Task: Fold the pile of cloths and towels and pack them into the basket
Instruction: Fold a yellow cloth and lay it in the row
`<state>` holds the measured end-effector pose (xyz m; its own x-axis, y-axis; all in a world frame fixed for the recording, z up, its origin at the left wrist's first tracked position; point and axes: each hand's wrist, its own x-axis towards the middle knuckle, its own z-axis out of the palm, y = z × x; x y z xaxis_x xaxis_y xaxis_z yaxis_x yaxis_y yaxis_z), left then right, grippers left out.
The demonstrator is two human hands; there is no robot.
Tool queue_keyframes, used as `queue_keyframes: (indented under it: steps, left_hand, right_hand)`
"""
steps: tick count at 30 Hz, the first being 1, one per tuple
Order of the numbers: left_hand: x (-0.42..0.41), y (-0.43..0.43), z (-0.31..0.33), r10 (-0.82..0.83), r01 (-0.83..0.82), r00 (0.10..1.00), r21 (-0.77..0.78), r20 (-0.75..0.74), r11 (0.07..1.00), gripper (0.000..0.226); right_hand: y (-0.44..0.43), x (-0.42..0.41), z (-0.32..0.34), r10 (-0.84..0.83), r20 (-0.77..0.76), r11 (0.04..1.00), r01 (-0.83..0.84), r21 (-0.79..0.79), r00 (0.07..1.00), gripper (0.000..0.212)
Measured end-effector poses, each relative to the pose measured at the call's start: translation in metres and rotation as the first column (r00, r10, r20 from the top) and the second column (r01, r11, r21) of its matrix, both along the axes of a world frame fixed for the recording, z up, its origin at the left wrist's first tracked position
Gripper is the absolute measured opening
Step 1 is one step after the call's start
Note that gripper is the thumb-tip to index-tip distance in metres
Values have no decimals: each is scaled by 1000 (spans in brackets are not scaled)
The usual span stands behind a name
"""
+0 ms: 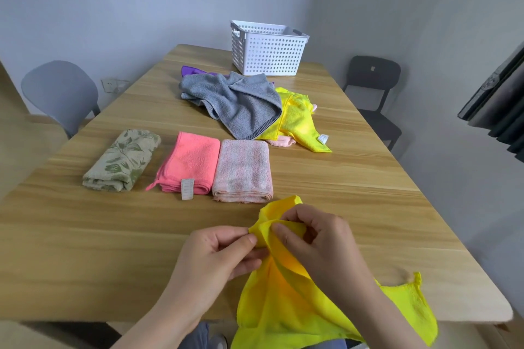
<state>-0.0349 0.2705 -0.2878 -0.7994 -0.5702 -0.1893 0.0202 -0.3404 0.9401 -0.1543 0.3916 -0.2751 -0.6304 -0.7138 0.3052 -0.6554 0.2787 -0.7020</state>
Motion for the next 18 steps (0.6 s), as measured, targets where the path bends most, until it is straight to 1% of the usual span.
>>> queue_keyframes:
  steps: [10, 14, 15, 18]
  left_hand:
    - [4, 3, 3, -4, 6, 1000, -102, 13, 995, 22]
    - [5, 5, 4, -5, 9, 1000, -145, 28, 989, 20]
    - [6, 5, 4, -3, 8, 1000, -162, 28, 987, 18]
    - [5, 5, 2, 7, 7, 999, -289, 50, 957, 14]
  right_hand:
    - [-7, 8, -2, -5, -70, 1000, 7, 26, 998, 14]
    - [-6, 7, -3, -7, -74, 999, 10, 31, 997, 15]
    - [-6, 7, -3, -8, -74, 1000, 10, 30, 997, 15]
    - [-5, 8, -4, -6, -71, 1000, 8, 20, 997, 15]
